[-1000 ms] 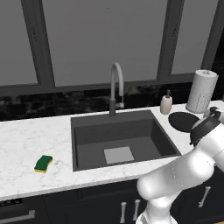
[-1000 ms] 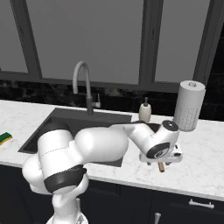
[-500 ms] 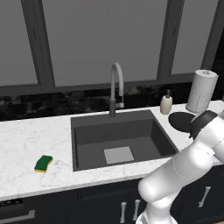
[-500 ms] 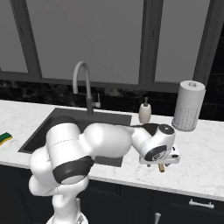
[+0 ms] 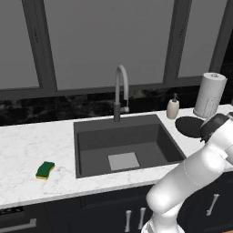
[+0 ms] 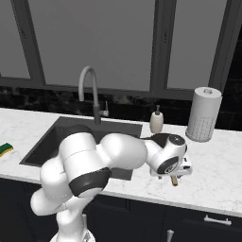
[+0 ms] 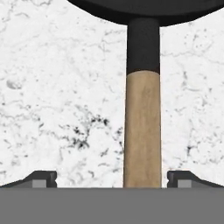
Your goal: Pick the pan and sponge and place them into the sink. Then turn on the water.
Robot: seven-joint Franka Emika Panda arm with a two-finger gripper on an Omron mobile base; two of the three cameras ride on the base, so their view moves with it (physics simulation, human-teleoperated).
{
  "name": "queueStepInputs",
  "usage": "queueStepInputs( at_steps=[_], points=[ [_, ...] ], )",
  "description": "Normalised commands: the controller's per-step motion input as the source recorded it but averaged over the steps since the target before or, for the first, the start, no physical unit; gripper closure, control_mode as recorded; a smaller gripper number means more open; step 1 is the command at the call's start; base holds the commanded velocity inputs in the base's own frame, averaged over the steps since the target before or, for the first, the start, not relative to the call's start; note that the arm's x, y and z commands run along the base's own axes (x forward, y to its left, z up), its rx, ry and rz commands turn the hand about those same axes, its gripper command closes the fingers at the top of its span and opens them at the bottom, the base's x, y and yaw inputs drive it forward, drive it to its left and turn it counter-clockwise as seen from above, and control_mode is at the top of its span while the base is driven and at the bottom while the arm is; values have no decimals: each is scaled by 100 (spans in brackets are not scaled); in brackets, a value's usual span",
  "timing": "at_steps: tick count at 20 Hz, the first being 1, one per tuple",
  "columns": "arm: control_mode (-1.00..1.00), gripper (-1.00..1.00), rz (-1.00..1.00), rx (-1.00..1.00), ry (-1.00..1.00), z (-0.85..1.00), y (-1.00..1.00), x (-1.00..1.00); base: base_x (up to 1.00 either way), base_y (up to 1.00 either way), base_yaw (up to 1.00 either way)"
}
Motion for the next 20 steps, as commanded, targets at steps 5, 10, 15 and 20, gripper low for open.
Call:
queueStepInputs(
  at_steps=[5, 10, 15, 20],
  points=[
    [-100, 100, 0, -5, 0, -6, 0, 8, 0, 0, 0],
    [-100, 100, 0, -7, 0, -17, 0, 0, 0, 0, 0],
    [-100, 100, 0, -5, 0, -34, 2, 0, 0, 0, 0],
    [-100, 100, 0, 0, -10, -10, 0, 0, 0, 0, 0]
  ],
)
